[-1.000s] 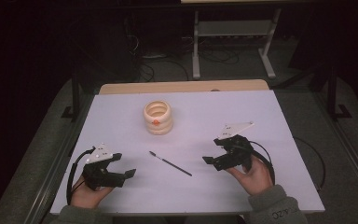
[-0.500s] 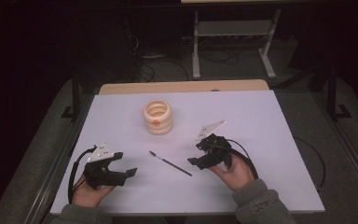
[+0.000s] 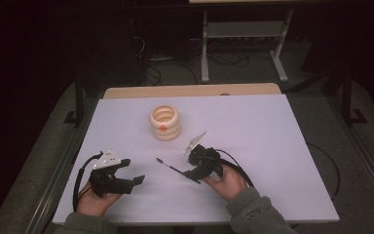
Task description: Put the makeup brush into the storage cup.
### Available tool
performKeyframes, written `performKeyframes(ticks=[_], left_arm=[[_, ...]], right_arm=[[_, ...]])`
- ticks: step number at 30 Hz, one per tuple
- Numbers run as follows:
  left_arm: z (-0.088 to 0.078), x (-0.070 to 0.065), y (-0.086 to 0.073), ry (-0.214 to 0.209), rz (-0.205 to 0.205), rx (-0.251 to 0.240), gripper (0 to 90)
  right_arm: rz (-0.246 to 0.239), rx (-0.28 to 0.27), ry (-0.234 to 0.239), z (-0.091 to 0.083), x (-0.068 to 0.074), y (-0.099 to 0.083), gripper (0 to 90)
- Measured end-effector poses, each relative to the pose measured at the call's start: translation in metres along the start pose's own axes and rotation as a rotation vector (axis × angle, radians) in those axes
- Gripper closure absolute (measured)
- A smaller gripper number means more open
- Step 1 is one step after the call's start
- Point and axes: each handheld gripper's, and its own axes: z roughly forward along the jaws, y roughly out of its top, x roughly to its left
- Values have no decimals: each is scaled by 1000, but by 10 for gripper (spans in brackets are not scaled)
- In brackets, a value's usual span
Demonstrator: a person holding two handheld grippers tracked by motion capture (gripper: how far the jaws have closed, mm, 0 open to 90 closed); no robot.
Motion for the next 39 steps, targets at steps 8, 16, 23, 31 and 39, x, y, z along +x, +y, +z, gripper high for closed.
performKeyframes(ticks=[8, 16, 23, 31, 39], left_arm=[[1, -1, 0, -2, -6, -5, 209], [1, -1, 1, -6, -5, 0, 211], [2, -1, 1, -7, 6, 5, 213], [4, -3, 2, -16, -1, 3, 213], [6, -3, 2, -20, 8, 13, 213]], right_arm=[[-4, 41, 12, 14, 3, 2, 591], [4, 79, -5, 22, 4, 2, 671], [-11, 90, -38, 25, 8, 1, 740], [20, 116, -48, 26, 13, 5, 847], [2, 100, -50, 26, 13, 2, 851]])
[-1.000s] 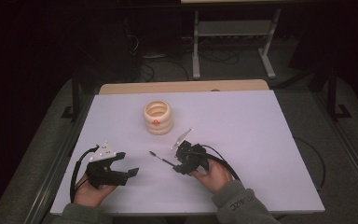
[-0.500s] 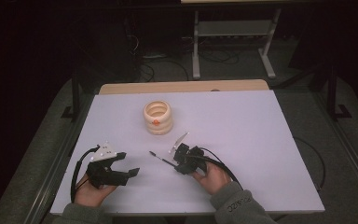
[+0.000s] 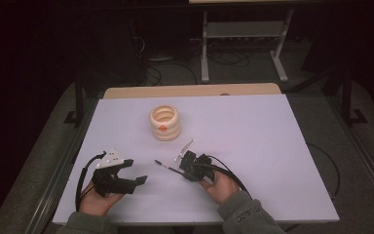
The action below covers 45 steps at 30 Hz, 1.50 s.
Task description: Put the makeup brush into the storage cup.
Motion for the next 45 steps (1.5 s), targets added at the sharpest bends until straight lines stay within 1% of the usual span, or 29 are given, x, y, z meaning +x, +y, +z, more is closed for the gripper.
performKeyframes(ticks=[1, 2, 4, 5, 6, 11, 13, 16, 17, 19, 20, 22, 25, 27, 29, 31, 32, 33, 35, 36, 37, 38, 40, 41, 43, 44, 45], left_arm=[[0, 0, 0, 1, 2, 1, 213], [2, -2, 0, -4, -8, -12, 214], [1, -3, 1, -2, 0, -1, 217], [1, -3, 1, -2, 10, 0, 225], [2, -4, 1, -4, 0, -11, 230], [2, -4, 1, -12, -3, -9, 232], [2, -4, 2, -17, 10, 0, 235], [3, -6, 3, -30, 8, -11, 249], [5, -7, 3, -36, 4, -14, 255], [6, -7, 4, -49, 14, -5, 270], [6, -8, 5, -55, 3, -8, 285], [8, -9, 6, -69, 1, -10, 300], [9, -10, 8, -85, 7, -9, 324], [11, -12, 10, -103, 4, -16, 352], [14, -13, 12, -133, -2, -23, 381], [16, -13, 14, -179, -14, -42, 418], [18, -14, 15, -189, -23, -51, 432], [19, -16, 16, -201, -28, -57, 449], [21, -17, 18, -229, -41, -70, 475], [22, -17, 18, -238, -41, -76, 482], [22, -17, 19, -245, -49, -83, 499], [22, -17, 19, -247, -61, -88, 509], [24, -16, 19, -257, -76, -90, 526], [25, -15, 19, -263, -69, -89, 532], [26, -13, 18, -274, -86, -85, 550], [26, -12, 17, -278, -85, -82, 557], [26, -11, 17, -283, -96, -90, 570]], right_arm=[[3, -9, 7, 0, -1, -1, 851], [12, -18, 13, 0, -2, -3, 852], [22, -33, 30, -1, -4, -5, 852], [25, -38, 31, -1, -5, -5, 852], [25, -43, 36, -1, -6, -6, 852], [23, -56, 41, -4, -5, -6, 852], [23, -66, 42, -7, -5, -7, 852], [24, -90, 42, -14, -7, -8, 852], [32, -101, 46, -17, -7, -9, 851], [35, -117, 44, -23, -8, -10, 851], [32, -137, 44, -27, -8, -11, 851], [41, -152, 45, -33, -7, -11, 851], [37, -179, 44, -43, -5, -12, 851], [49, -209, 58, -50, -2, -12, 851], [37, -241, 63, -55, 0, -12, 851], [31, -268, 74, -60, 5, -10, 851], [29, -283, 82, -62, 7, -10, 851], [10, -300, 84, -63, 9, -9, 851], [8, -318, 96, -65, 15, -7, 851], [-6, -324, 91, -65, 17, -7, 851], [-6, -325, 97, -65, 19, -6, 851], [-16, -329, 97, -64, 20, -6, 851], [-29, -335, 99, -63, 23, -5, 851], [-40, -340, 101, -61, 25, -5, 851], [-41, -340, 106, -59, 28, -4, 851], [-51, -344, 103, -58, 29, -4, 851], [-63, -345, 102, -57, 30, -4, 851]])
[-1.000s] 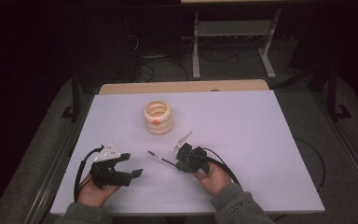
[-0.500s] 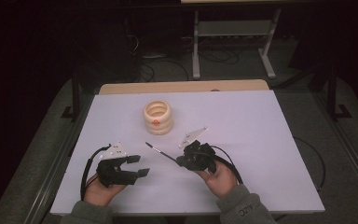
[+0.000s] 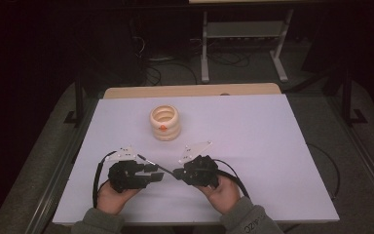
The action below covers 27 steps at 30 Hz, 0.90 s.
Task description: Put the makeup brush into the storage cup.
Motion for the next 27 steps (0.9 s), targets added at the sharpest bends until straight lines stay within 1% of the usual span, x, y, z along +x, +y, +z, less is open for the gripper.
performKeyframes(ticks=[1, 2, 4, 5, 7, 8, 9, 12, 13, 14, 16, 17, 18, 19, 20, 21, 23, 24, 26, 27], left_arm=[[-1, 1, 0, -10, -15, -15, 576], [-1, 1, 0, -10, -15, -15, 585], [-4, 4, -1, -19, -39, -30, 601], [-5, 5, -2, -18, -40, -30, 607], [-6, 6, -2, -31, -59, -40, 608], [-6, 6, -2, -31, -59, -40, 616], [-6, 7, -2, -41, -59, -37, 637], [-6, 8, -3, -51, -66, -44, 663], [-6, 8, -3, -62, -74, -53, 673], [-7, 10, -3, -78, -69, -56, 684], [-7, 10, -3, -101, -85, -65, 696], [-7, 10, -2, -110, -91, -66, 706], [-7, 10, -2, -110, -91, -66, 718], [-7, 11, -2, -125, -91, -66, 743], [-7, 11, -2, -138, -104, -65, 765], [-6, 10, -2, -146, -119, -67, 788], [-6, 9, -1, -162, -123, -70, 818], [-6, 9, 0, -171, -117, -68, 832], [-7, 5, 2, -154, -99, -52, 844], [-7, 5, 2, -154, -99, -52, 846]], right_arm=[[-10, 4, -2, 1, 1, 0, 851], [-10, 6, -1, 3, 2, -1, 850], [-19, -2, 0, 4, 3, -2, 851], [-15, 1, 1, 4, 4, -1, 850], [-25, 3, -2, 5, 6, -2, 850], [-25, 3, -2, 5, 6, -2, 850], [-75, 16, -22, 8, 5, -2, 850], [-64, 17, -16, 9, 7, -2, 850], [-78, 27, -24, 10, 7, -3, 851], [-88, 31, -28, 11, 8, -3, 850], [-107, 41, -36, 14, 11, -3, 850], [-115, 41, -36, 15, 11, -3, 850], [-115, 35, -30, 15, 13, -3, 850], [-124, 35, -31, 16, 13, -3, 850], [-127, 38, -31, 16, 13, -2, 850], [-155, 32, -35, 18, 12, -3, 850], [-158, 35, -30, 19, 12, -4, 850], [-146, 37, -29, 19, 13, -4, 850], [-130, 41, -21, 21, 15, -4, 840], [-124, 39, -16, 20, 14, -4, 841]])
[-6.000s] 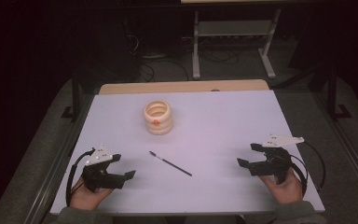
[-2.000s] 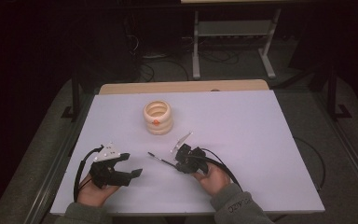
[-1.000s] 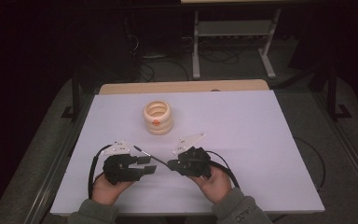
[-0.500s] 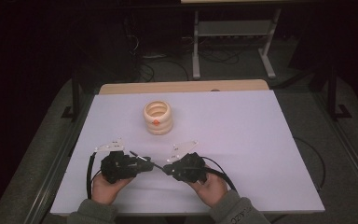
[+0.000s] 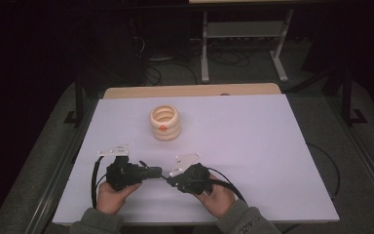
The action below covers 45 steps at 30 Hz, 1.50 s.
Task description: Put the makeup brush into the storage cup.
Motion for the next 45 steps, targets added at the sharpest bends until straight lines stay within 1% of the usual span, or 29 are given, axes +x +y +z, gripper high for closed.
performKeyframes(ticks=[1, 3, 4, 5, 6, 7, 8, 9, 10, 11, 14, 15, 17, 18, 20, 21, 22, 25, 26, 27, 29, 30, 32, 33, 37, 38, 39, 43, 45], left_arm=[[0, -4, 2, 52, 38, 28, 846], [-1, -6, 5, 75, 58, 46, 846], [-2, -8, 6, 92, 63, 52, 846], [-1, -9, 7, 107, 74, 64, 847], [-1, -11, 9, 116, 82, 71, 847], [1, -13, 11, 134, 95, 80, 847], [1, -13, 12, 144, 111, 96, 847], [3, -14, 14, 156, 116, 111, 847], [4, -15, 15, 162, 121, 117, 847], [5, -15, 17, 166, 128, 124, 847], [6, -17, 19, 179, 128, 136, 848], [6, -17, 23, 187, 143, 147, 847], [6, -19, 26, 197, 143, 157, 847], [6, -19, 28, 201, 152, 167, 848], [6, -19, 29, 205, 153, 171, 847], [5, -19, 32, 211, 163, 177, 847], [4, -19, 35, 215, 164, 186, 847], [4, -19, 39, 225, 169, 199, 847], [4, -19, 39, 225, 169, 199, 847], [4, -19, 41, 229, 171, 205, 847], [4, -19, 43, 232, 164, 204, 847], [3, -18, 44, 233, 168, 208, 847], [3, -17, 46, 236, 168, 214, 847], [3, -17, 47, 238, 166, 215, 847], [1, -15, 51, 236, 173, 229, 847], [2, -15, 52, 240, 167, 223, 847], [1, -14, 55, 245, 172, 230, 847], [-3, -11, 61, 255, 166, 237, 847], [-5, -10, 65, 258, 161, 235, 847]], right_arm=[[6, -11, 10, -1, -2, -1, 840], [38, -30, 20, -4, -6, -4, 744], [62, -37, 39, -6, -9, -5, 704], [87, -43, 54, -8, -13, -8, 681], [104, -47, 54, -10, -16, -11, 669], [114, -51, 51, -12, -20, -14, 653], [137, -54, 57, -15, -23, -17, 624], [143, -54, 59, -17, -26, -20, 596], [177, -53, 60, -20, -28, -22, 581], [195, -59, 60, -24, -29, -24, 564], [211, -71, 46, -33, -34, -31, 527], [219, -70, 45, -37, -37, -34, 513], [228, -72, 36, -43, -40, -40, 496], [238, -70, 33, -46, -42, -43, 491], [239, -66, 29, -48, -43, -46, 483], [253, -69, 13, -54, -47, -53, 470], [260, -73, 10, -57, -49, -56, 464], [277, -84, -6, -66, -53, -62, 451], [277, -84, -6, -66, -53, -62, 451], [281, -94, -22, -71, -57, -67, 438], [295, -93, -33, -76, -58, -71, 432], [297, -97, -41, -78, -60, -73, 425], [304, -98, -54, -82, -62, -77, 415], [300, -102, -60, -83, -64, -79, 412], [322, -102, -77, -90, -66, -85, 385], [324, -105, -84, -92, -67, -86, 382], [317, -107, -89, -93, -69, -89, 379], [337, -103, -103, -97, -71, -94, 361], [330, -106, -111, -99, -73, -97, 354]])
